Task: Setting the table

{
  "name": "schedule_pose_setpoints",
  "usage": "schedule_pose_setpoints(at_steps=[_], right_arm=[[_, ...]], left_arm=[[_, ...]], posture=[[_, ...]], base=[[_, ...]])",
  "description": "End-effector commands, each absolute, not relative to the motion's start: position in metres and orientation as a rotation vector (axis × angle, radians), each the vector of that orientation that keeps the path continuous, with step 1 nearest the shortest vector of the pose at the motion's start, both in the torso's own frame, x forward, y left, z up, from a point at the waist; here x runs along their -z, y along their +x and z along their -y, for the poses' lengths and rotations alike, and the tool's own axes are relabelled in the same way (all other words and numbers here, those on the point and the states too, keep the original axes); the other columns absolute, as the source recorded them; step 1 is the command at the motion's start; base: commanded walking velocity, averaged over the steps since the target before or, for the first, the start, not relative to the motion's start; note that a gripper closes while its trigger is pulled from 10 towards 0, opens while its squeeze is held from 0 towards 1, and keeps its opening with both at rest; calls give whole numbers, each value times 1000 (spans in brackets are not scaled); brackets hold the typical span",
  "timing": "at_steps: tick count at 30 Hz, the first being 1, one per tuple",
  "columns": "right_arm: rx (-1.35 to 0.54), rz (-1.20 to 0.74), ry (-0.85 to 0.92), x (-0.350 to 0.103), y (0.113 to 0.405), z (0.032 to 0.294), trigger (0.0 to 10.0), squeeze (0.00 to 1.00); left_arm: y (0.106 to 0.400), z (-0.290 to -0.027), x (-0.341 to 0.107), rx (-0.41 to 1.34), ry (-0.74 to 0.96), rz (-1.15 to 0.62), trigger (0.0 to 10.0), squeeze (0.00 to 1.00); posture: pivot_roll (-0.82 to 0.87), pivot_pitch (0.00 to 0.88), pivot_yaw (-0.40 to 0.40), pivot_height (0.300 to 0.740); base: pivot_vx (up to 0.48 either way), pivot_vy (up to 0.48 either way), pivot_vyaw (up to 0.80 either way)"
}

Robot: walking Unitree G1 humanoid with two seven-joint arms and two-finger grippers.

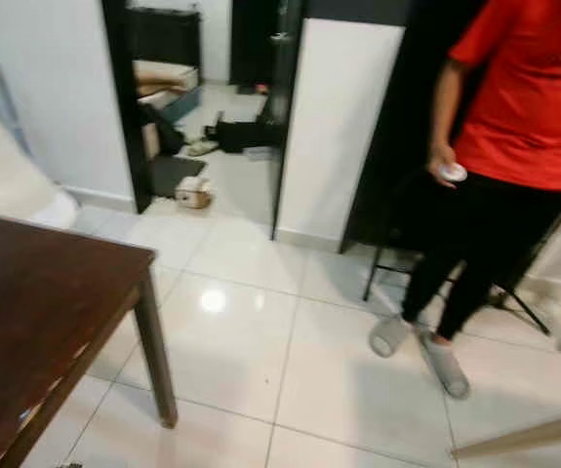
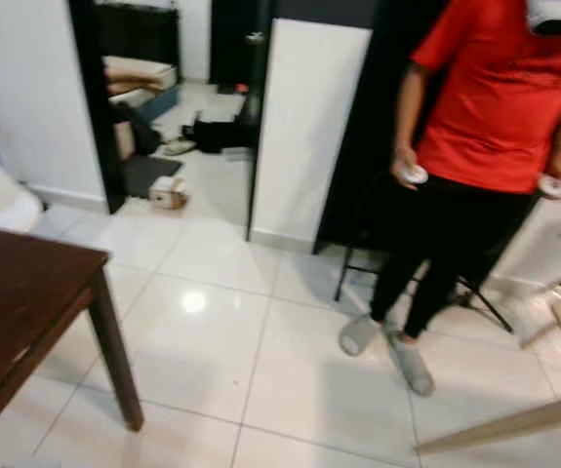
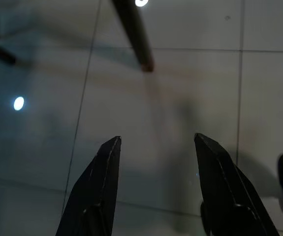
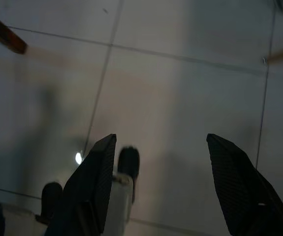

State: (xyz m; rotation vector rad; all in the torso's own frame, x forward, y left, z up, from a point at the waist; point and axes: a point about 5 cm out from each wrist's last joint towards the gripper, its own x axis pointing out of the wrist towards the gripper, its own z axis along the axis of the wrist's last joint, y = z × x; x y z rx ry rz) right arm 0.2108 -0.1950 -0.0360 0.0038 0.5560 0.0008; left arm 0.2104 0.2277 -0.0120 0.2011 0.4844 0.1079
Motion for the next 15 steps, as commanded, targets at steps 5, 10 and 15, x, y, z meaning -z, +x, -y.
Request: schedule_pose_setpoints(at_steps=[5, 10, 15], right_arm=[[1, -551, 5, 41, 209, 197, 10000, 0], [-3, -546, 6, 41, 209, 195, 10000, 0], [0, -544, 8, 42, 209, 196, 10000, 0]], left_arm=[[208, -227, 20, -105, 200, -479, 10000, 0], [208, -226, 21, -102, 201, -477, 10000, 0], [208, -225, 22, -98, 201, -475, 10000, 0]], posture=[[38, 137, 47, 740], [37, 134, 48, 740], [37, 132, 47, 740]], base=[[0, 0, -775], [0, 0, -775], [0, 0, -775]])
